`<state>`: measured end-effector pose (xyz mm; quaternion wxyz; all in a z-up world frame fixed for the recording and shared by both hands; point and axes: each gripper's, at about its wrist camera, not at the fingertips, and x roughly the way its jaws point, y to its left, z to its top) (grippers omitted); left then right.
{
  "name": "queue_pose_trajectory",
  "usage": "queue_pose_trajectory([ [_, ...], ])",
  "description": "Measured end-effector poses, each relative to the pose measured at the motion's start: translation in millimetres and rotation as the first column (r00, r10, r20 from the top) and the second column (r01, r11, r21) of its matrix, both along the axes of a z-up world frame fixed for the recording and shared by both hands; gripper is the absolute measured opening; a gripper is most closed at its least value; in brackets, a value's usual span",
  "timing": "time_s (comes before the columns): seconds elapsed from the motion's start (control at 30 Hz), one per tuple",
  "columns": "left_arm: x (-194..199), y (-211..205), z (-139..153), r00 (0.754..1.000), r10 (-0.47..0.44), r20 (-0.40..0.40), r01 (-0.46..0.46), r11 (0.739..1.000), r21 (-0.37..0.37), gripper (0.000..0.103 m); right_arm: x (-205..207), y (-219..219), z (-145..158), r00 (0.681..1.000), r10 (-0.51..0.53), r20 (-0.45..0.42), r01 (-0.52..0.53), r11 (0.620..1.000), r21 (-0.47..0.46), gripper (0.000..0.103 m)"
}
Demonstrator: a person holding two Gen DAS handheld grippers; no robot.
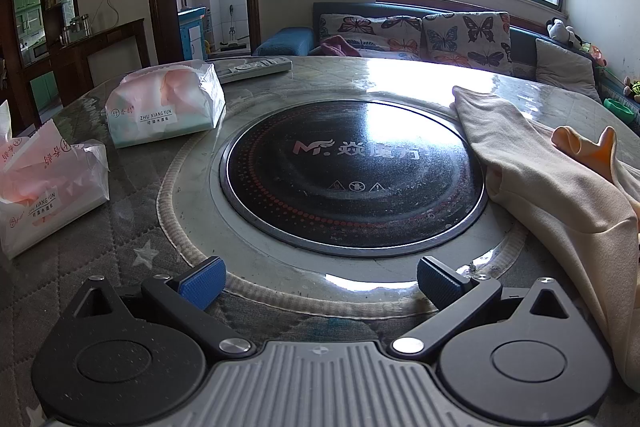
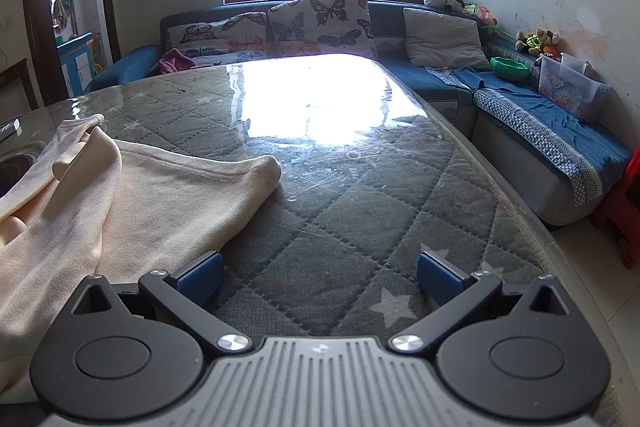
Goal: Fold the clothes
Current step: 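Move both grippers over the cream shirt, approaching its edges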
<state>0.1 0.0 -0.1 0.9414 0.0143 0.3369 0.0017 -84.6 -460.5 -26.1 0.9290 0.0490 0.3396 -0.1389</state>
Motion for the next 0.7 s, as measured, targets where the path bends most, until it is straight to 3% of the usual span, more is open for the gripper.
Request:
queue_pose_trajectory([
  [0.23,0.9,-0.3,0.1,1.0,-0.001,-0.002,0.001,1.0,0.007,0.103,-2.0,-1.3,-0.2,1.0,0.003,0.002,-0.003,1.0,0.007,0.103],
  [0.7,-12.1,-12.6,8.2,0.999,0.018,-0.026,-0.018,1.0,0.002,0.103,-47.6,30.8,18.1,0.99,0.135,0.028,-0.136,0.991,0.014,0.103],
])
